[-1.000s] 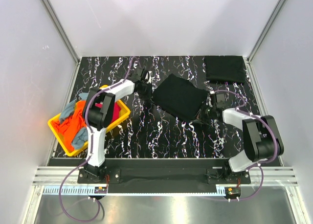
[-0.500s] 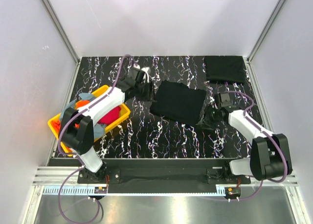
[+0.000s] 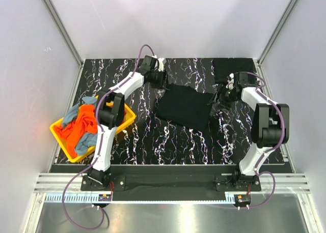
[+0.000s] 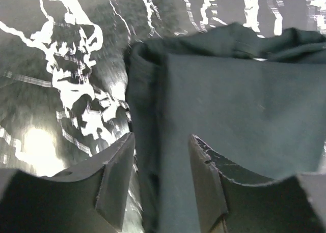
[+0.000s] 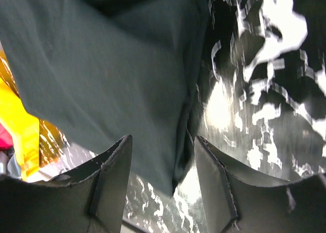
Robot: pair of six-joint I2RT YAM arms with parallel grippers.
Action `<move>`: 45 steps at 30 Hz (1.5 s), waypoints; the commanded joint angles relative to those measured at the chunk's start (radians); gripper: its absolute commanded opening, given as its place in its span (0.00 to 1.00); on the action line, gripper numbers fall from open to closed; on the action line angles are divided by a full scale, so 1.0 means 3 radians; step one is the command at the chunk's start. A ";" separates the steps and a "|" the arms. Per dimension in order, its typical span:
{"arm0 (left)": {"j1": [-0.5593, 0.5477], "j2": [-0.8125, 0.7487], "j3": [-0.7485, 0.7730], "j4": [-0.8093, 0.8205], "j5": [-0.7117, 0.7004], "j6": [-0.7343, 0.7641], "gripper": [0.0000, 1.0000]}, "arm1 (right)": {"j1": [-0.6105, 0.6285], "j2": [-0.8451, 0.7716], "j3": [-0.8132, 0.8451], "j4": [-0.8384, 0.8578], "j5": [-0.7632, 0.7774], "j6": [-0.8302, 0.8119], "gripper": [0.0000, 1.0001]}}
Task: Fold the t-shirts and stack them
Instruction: Fold the tshirt
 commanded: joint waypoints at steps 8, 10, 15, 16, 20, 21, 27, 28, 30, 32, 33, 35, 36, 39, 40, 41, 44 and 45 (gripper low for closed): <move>0.0096 0.0553 0.0673 0.0141 0.0451 0.0031 0.55 | -0.0047 0.0624 0.0581 0.0315 -0.0202 -0.0261 0.59; 0.0106 0.0579 0.0667 0.0253 0.0492 -0.0005 0.56 | -0.0058 0.0717 0.0637 0.0320 -0.0166 -0.0282 0.59; 0.0152 0.0661 0.0729 0.0453 0.0588 -0.0102 0.58 | -0.0068 0.0870 0.0755 0.0361 -0.0130 -0.0302 0.55; 0.0162 0.0696 0.0769 0.0499 0.0624 -0.0148 0.58 | -0.0068 0.0880 0.0765 0.0377 -0.0135 -0.0312 0.54; 0.0162 0.0743 0.0790 0.0663 0.0767 -0.0205 0.58 | -0.0083 0.0891 0.0801 0.0397 -0.0135 -0.0333 0.51; 0.0162 0.0743 0.0785 0.0714 0.0778 -0.0215 0.57 | -0.0088 0.0886 0.0801 0.0397 -0.0130 -0.0338 0.49; 0.0168 0.0784 0.0765 0.0913 0.0702 -0.0373 0.00 | -0.0119 0.0901 0.0730 0.0484 -0.0033 -0.0297 0.11; 0.0168 0.0804 0.0775 0.0914 0.0651 -0.0394 0.00 | -0.0129 0.0906 0.0704 0.0509 0.0078 -0.0287 0.01; 0.0188 0.0840 0.0815 0.0909 0.0559 -0.0445 0.00 | -0.0165 0.0942 0.0638 0.0545 0.0120 -0.0261 0.00; 0.0218 0.0896 0.0826 0.0914 0.0462 -0.0552 0.00 | -0.0185 0.1008 0.0617 0.0586 0.0085 -0.0241 0.00; 0.0224 0.0916 0.0851 0.0914 0.0451 -0.0583 0.00 | -0.0185 0.1029 0.0622 0.0591 0.0085 -0.0216 0.00; 0.0234 0.0978 0.0872 0.0914 0.0456 -0.0649 0.00 | -0.0206 0.1024 0.0627 0.0607 0.0074 -0.0210 0.00; 0.0229 0.0988 0.0882 0.0909 0.0451 -0.0670 0.00 | -0.0206 0.1014 0.0627 0.0617 0.0084 -0.0210 0.00; 0.0234 0.0968 0.0882 0.0919 0.0456 -0.0665 0.00 | -0.0226 0.0978 0.0653 0.0617 0.0095 -0.0129 0.02; 0.0234 0.0948 0.0877 0.0924 0.0456 -0.0660 0.00 | -0.0231 0.0963 0.0673 0.0617 0.0095 -0.0108 0.06; 0.0244 0.0902 0.0882 0.0919 0.0481 -0.0665 0.02 | -0.0231 0.0932 0.0683 0.0607 0.0070 -0.0062 0.26; 0.0280 0.0749 0.0821 0.0899 0.0532 -0.0690 0.20 | -0.0242 0.0774 0.0724 0.0546 0.0013 0.0014 0.53; 0.0285 0.0581 0.0730 0.0848 0.0517 -0.0665 0.22 | -0.0242 0.0712 0.0729 0.0480 -0.0012 0.0040 0.55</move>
